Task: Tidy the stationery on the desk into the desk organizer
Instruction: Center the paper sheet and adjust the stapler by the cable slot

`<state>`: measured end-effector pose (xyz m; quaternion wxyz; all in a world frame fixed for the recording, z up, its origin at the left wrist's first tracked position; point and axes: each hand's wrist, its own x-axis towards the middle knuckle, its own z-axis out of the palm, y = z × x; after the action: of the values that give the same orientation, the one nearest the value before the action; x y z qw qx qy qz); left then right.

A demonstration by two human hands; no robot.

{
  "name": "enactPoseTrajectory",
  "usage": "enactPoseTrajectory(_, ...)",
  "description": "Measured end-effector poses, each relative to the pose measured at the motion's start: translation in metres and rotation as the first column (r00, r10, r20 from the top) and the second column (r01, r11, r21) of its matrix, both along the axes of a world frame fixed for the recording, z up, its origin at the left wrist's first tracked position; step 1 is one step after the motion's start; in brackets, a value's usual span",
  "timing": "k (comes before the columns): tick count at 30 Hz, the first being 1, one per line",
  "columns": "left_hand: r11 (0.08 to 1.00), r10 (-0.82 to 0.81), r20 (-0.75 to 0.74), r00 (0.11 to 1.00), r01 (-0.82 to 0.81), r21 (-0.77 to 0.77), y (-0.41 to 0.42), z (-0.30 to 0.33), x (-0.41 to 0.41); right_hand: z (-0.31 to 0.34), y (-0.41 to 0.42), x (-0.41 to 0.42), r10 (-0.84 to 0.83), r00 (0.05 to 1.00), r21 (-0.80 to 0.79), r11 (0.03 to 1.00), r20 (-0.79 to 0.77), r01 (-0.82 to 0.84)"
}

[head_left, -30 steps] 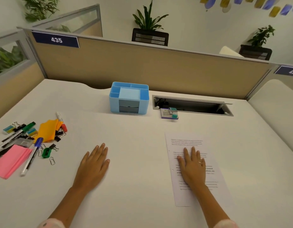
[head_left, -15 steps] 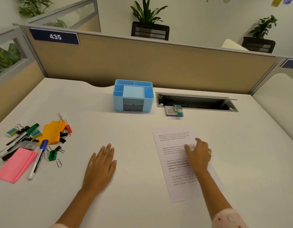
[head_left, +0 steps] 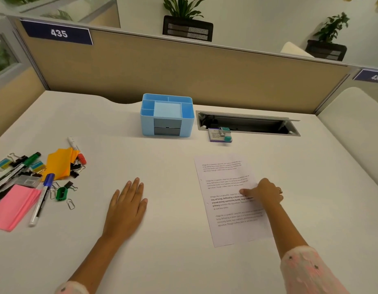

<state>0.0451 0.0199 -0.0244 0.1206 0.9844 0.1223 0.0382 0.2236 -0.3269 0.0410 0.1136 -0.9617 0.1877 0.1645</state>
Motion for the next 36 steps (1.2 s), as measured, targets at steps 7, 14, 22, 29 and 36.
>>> enactPoseTrajectory(7, 1.000, -0.014, 0.001, 1.000, 0.014, -0.020, 0.000, 0.002, 0.000, 0.009, -0.012, 0.008, -0.008, 0.999, 0.135, 0.991, -0.047, 0.014)
enactPoseTrajectory(14, 1.000, -0.023, 0.012, 1.000, 0.023, -0.020, 0.001, 0.002, -0.001, 0.044, -0.017, -0.001, 0.091, 0.964, 0.243, 0.958, 0.249, -0.153)
enactPoseTrajectory(22, 0.982, 0.016, 0.098, 0.995, 0.003, -0.189, 0.003, -0.001, -0.002, 0.031, 0.038, -0.036, 0.025, 0.937, 0.552, 0.802, 0.348, -0.227)
enactPoseTrajectory(29, 0.879, 0.098, 0.201, 0.975, 0.009, -0.476, 0.007, 0.007, -0.005, -0.024, 0.096, -0.062, -0.039, 0.931, 0.636, 0.741, 0.363, -0.217)
enactPoseTrajectory(36, 0.984, -0.147, 0.019, 0.989, 0.148, -0.098, 0.005, 0.001, -0.009, -0.037, 0.111, -0.059, 0.027, 0.903, 0.500, 0.826, 0.430, -0.262)
